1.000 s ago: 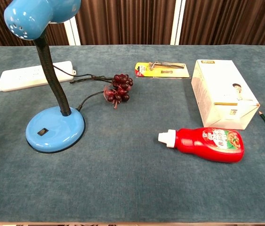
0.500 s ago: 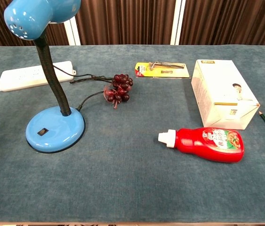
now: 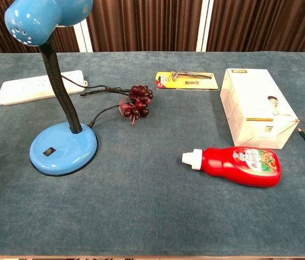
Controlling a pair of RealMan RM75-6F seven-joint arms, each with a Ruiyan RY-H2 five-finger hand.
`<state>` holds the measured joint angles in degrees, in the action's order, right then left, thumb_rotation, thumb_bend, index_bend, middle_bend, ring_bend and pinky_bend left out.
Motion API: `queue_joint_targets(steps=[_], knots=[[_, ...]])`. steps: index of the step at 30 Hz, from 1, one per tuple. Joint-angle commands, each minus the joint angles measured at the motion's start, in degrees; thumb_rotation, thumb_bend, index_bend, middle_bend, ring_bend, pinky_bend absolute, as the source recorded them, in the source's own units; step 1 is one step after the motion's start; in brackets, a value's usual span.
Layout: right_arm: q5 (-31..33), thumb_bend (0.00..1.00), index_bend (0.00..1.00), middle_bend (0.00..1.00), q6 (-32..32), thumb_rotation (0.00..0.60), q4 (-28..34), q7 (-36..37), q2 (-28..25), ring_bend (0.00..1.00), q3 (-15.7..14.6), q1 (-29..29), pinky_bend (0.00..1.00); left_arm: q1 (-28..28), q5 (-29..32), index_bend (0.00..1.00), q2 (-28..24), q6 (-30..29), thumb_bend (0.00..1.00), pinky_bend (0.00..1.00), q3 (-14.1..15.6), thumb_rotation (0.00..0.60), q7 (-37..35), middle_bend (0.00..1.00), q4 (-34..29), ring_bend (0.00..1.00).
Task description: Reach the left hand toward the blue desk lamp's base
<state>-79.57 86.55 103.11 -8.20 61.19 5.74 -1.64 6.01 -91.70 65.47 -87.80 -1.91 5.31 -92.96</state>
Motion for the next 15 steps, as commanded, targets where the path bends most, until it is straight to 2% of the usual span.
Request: queue_joint_targets(steps=[1,6,15], knots=[[0.0,0.10,0.00,0.00,0.0,0.600,0.0,0.1,-0.1,0.00,0.0,0.0,0.00,1.1,-1.5,0.05,1.2,0.8,0.47,0.79,0.3,0.600,0.5,0.66,1.7,0.65],[-0.1,0.10,0.00,0.00,0.0,0.600,0.1,-0.2,0.0,0.00,-0.1,0.0,0.00,4.0,-2.4,0.05,2.1,6.2,0.54,0.79,1.3,0.600,2.8,0.69,1.9,0.67],[0.2,0.10,0.00,0.00,0.5,0.600,0.1,0.4,-0.4,0.00,0.1,0.4,0.00,7.5,-1.9,0.05,5.5,16.3,0.55,0.79,4.0,0.600,8.2,0.71,2.4,0.67]])
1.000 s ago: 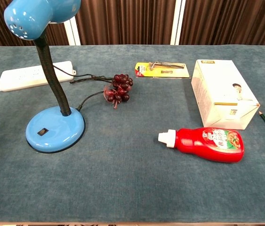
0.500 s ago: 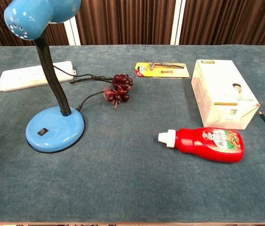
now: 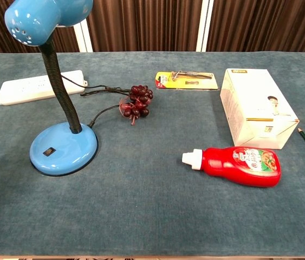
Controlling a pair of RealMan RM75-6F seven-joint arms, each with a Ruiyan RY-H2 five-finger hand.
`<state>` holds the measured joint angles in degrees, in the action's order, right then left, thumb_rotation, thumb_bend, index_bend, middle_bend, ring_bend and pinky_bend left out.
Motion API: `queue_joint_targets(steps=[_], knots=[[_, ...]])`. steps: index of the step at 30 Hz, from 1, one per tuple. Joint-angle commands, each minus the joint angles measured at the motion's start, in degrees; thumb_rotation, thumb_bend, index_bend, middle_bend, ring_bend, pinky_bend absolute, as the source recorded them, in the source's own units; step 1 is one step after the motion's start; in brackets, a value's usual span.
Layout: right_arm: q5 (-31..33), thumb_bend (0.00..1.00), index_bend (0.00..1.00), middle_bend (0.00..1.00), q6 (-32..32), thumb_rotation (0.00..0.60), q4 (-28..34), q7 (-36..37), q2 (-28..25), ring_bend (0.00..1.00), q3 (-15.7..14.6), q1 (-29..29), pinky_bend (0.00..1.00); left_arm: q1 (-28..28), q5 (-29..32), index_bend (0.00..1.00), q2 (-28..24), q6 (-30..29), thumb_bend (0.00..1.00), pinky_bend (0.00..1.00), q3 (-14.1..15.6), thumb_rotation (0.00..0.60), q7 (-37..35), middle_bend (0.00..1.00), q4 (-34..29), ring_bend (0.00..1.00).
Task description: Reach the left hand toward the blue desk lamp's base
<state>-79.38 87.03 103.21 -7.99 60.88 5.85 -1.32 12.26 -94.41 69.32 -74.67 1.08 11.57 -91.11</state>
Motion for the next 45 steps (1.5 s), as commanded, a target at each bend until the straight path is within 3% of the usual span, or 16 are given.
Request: queue_joint_targets(steps=[1,11,28,45], knots=[[0.0,0.10,0.00,0.00,0.0,0.600,0.0,0.3,-0.2,0.00,0.0,0.1,0.00,1.5,1.3,0.05,2.1,4.1,0.55,0.79,1.1,0.600,2.4,0.71,0.6,0.67],[0.2,0.10,0.00,0.00,-0.2,0.600,-0.1,0.7,-0.3,0.00,0.1,0.0,0.00,3.6,4.7,0.05,6.0,10.6,0.55,0.79,1.8,0.600,6.7,0.70,2.4,0.67],[0.1,0.10,0.00,0.00,-0.4,0.600,-0.2,0.8,-0.2,0.00,0.0,0.0,0.00,6.5,6.1,0.05,11.1,14.4,0.54,0.79,1.7,0.600,10.0,0.71,3.7,0.67],[0.0,0.10,0.00,0.00,-0.7,0.600,-0.3,0.5,-0.1,0.00,-0.2,-0.1,0.00,7.9,8.0,0.05,12.5,15.8,0.54,0.79,1.9,0.600,11.0,0.70,4.4,0.67]])
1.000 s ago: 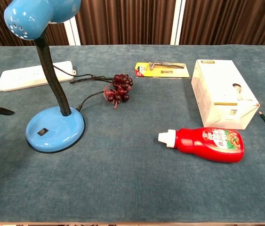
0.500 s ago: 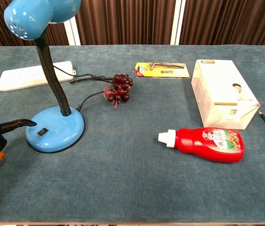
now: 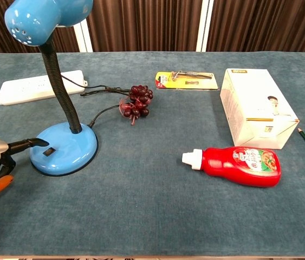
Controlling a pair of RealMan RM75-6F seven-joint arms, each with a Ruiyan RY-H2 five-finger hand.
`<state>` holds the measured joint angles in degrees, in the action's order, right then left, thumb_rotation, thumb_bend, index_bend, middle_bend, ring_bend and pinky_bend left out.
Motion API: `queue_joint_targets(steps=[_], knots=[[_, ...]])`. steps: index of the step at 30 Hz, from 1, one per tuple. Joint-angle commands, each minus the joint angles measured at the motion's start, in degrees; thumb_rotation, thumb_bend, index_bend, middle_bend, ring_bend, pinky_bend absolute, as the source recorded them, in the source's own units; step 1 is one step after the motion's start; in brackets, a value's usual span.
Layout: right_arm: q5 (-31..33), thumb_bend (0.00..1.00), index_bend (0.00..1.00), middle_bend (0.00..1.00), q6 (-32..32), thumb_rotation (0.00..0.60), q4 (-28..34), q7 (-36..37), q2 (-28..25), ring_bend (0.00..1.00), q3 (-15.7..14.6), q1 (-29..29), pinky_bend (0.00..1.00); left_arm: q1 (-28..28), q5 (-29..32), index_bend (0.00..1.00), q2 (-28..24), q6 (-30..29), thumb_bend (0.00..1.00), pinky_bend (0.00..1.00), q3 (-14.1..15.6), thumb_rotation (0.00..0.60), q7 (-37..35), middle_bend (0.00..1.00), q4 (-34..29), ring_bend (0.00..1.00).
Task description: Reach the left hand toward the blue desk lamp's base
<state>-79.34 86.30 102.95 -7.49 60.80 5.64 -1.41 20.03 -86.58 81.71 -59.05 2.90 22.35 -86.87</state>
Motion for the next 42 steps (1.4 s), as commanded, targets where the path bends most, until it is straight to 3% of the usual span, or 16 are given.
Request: queue_joint_targets(steps=[1,35,38,42], knots=[[0.0,0.10,0.00,0.00,0.1,0.600,0.0,0.0,0.0,0.00,0.0,0.0,0.00,0.2,0.3,0.05,0.2,0.3,0.54,0.79,0.2,0.600,0.2,0.70,0.2,0.67],[0.2,0.10,0.00,0.00,0.3,0.600,0.1,0.8,-0.2,0.00,0.2,0.2,0.00,1.6,2.6,0.04,0.1,1.6,0.54,0.79,1.2,0.600,1.5,0.67,0.2,0.63],[0.3,0.10,0.00,0.00,0.4,0.600,0.1,0.8,-0.2,0.00,0.3,0.2,0.00,1.6,2.4,0.05,-1.2,-0.3,0.52,0.72,0.1,0.600,1.2,0.62,-1.4,0.56],[0.1,0.10,0.00,0.00,0.1,0.600,0.1,0.7,-0.3,0.00,0.1,0.2,0.00,0.3,1.2,0.05,-4.4,-6.5,0.43,0.32,-1.9,0.600,0.7,0.42,-5.4,0.31]])
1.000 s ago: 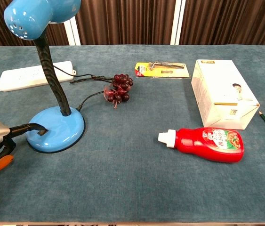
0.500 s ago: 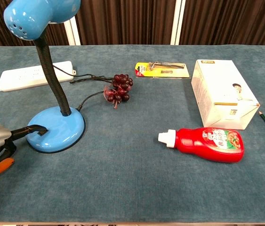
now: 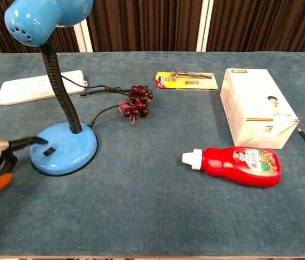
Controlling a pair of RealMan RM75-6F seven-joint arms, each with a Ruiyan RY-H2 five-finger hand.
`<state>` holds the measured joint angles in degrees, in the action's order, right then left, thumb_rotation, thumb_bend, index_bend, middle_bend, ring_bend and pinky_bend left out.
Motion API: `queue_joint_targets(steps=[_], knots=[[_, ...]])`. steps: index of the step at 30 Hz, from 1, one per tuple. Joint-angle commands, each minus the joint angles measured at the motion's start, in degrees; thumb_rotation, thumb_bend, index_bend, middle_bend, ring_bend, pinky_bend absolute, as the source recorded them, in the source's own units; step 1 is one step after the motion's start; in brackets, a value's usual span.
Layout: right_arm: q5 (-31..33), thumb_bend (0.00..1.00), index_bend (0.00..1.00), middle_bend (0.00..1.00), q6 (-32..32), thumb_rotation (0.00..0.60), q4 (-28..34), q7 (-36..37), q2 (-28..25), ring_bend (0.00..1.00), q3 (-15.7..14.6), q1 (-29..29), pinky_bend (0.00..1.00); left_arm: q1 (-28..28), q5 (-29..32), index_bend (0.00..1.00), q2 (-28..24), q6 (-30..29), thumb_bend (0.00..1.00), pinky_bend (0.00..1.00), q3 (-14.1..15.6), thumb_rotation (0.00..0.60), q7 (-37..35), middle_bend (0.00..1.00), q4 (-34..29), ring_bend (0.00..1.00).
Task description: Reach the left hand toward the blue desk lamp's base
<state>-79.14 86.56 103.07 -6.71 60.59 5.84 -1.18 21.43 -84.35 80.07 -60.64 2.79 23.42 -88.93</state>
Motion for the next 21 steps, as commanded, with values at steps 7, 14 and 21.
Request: queue_joint_targets(steps=[7,14,21], knots=[[-0.5,0.10,0.00,0.00,0.2,0.600,0.2,-0.4,-0.2,0.00,-0.3,0.1,0.00,-6.6,-3.7,0.08,-10.4,-18.4,0.14,0.13,-3.1,0.600,-3.2,0.17,-9.8,0.09],[-1.2,0.10,0.00,0.00,0.3,0.600,0.2,-1.3,0.3,0.00,-0.6,0.1,0.00,-12.8,-1.1,0.06,-17.0,-23.6,0.10,0.04,-0.8,0.600,-12.6,0.11,-11.7,0.00],[-1.6,0.10,0.00,0.00,0.5,0.600,-0.2,-2.2,1.0,0.00,-0.8,0.1,0.00,-14.7,-0.5,0.03,-17.8,-25.7,0.10,0.00,-1.0,0.600,-16.7,0.07,-9.7,0.00]])
